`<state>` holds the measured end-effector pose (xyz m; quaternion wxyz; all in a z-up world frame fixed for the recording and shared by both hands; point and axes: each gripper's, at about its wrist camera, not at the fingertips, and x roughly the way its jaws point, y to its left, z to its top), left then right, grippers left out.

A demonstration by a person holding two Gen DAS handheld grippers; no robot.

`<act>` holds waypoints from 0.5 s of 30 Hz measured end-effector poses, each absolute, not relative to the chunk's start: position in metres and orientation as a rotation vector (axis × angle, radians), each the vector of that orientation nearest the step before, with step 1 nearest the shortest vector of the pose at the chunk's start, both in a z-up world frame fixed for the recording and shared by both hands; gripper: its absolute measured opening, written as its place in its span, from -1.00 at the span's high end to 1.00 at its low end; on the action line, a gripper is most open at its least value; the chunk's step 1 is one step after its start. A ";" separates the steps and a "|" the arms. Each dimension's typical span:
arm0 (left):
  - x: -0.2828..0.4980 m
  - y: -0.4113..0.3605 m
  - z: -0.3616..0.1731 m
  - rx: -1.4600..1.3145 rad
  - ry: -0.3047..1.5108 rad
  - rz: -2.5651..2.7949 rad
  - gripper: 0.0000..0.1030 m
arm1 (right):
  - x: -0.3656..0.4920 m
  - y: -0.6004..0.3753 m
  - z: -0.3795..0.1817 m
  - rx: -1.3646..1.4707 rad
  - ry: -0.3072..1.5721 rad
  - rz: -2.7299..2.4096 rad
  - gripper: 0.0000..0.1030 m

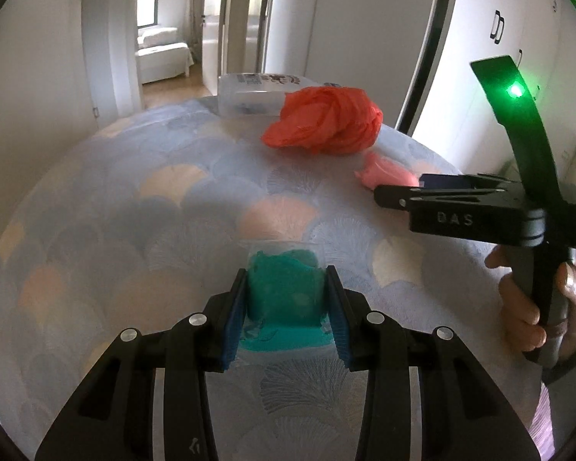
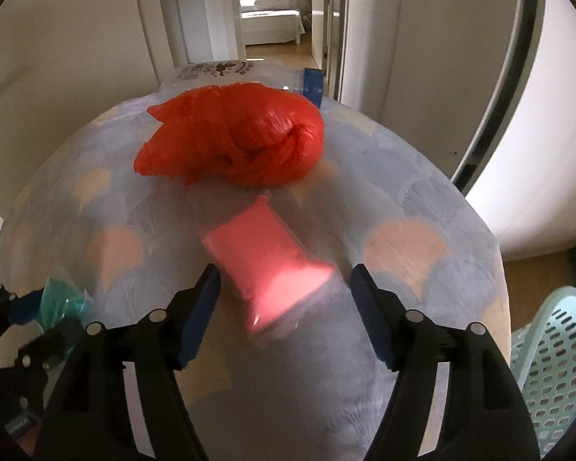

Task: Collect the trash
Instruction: 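Grasp the pink packet with the right tool while the left grasps the green packet, then carry the pink and green packets over the basket and open both tools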

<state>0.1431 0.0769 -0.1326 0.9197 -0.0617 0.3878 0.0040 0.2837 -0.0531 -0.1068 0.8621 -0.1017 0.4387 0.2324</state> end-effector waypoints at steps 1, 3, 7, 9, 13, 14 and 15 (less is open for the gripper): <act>0.145 0.074 -0.132 -0.125 0.798 0.009 0.27 | 0.283 -0.051 -0.107 -0.219 0.918 0.492 -0.29; 0.144 0.072 -0.133 -0.121 0.802 0.012 0.27 | 0.283 -0.049 -0.108 -0.230 0.912 0.491 -0.16; 0.145 0.067 -0.133 -0.105 0.804 0.019 0.27 | 0.282 -0.051 -0.105 -0.214 0.901 0.503 0.00; 0.144 0.066 -0.133 -0.097 0.804 0.018 0.27 | 0.280 -0.057 -0.103 -0.186 0.902 0.507 0.03; 0.144 0.056 -0.126 -0.087 0.813 -0.025 0.27 | 0.275 -0.083 -0.090 -0.085 0.914 0.526 0.04; 0.143 0.050 -0.121 -0.079 0.805 -0.039 0.27 | 0.272 -0.092 -0.083 -0.073 0.900 0.514 0.04; 0.142 0.045 -0.118 -0.074 0.797 -0.048 0.27 | 0.263 -0.102 -0.075 -0.052 0.883 0.504 0.04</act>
